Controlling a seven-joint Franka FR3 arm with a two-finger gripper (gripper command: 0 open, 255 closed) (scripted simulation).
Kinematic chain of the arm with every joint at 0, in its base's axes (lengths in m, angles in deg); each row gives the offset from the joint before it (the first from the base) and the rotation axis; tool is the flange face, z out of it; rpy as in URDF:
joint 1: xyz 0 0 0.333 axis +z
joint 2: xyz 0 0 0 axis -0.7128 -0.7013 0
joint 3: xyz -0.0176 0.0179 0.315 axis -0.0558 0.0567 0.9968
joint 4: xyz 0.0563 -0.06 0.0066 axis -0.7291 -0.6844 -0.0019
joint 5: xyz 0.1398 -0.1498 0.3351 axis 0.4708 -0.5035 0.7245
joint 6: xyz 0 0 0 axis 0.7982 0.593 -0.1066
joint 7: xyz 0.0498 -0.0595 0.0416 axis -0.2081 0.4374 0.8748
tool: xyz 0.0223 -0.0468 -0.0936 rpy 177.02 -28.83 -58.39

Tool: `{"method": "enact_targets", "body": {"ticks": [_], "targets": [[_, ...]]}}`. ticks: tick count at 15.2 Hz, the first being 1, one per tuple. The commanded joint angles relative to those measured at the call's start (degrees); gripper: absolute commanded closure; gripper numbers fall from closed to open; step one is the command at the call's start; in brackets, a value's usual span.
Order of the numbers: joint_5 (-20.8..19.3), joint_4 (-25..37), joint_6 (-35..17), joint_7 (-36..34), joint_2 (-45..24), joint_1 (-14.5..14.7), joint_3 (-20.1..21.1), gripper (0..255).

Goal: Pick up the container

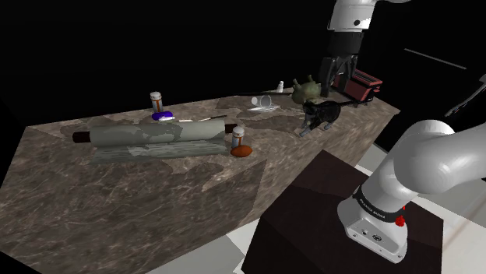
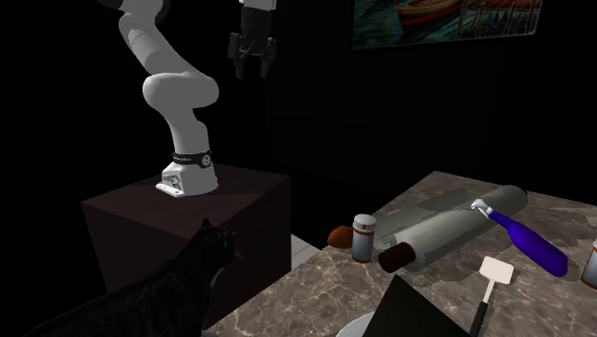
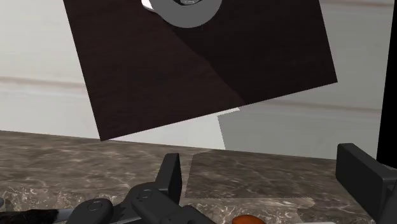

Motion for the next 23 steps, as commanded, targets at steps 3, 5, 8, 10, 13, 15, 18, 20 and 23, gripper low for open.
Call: {"method": "enact_targets", "body": {"ticks": [3, 5, 8, 10, 13, 15, 18, 20, 23], "targets": [[0.02, -1.84, -4.76, 0.34, -2.10, 0.05, -0.11, 0], [0.08, -3.35, -9.57, 0.69, -4.58, 0.14, -0.24, 0], [0.25, -4.93, -16.80, 1.25, -8.99, 0.30, -0.44, 0], [0.44, -5.53, -21.58, 1.66, -12.35, 0.43, -0.57, 0], [0.85, -5.73, -28.61, 2.34, -17.96, 0.68, -0.79, 0], [1.22, -5.39, -33.12, 2.85, -22.00, 0.89, -0.95, 0], [1.98, -4.18, -39.52, 3.72, -28.41, 1.21, -1.16, 0], [2.64, -2.91, -43.47, 4.39, -32.83, 1.41, -1.26, 0], [3.83, -0.36, -48.85, 5.52, -39.58, 1.69, -1.36, 0]]}}
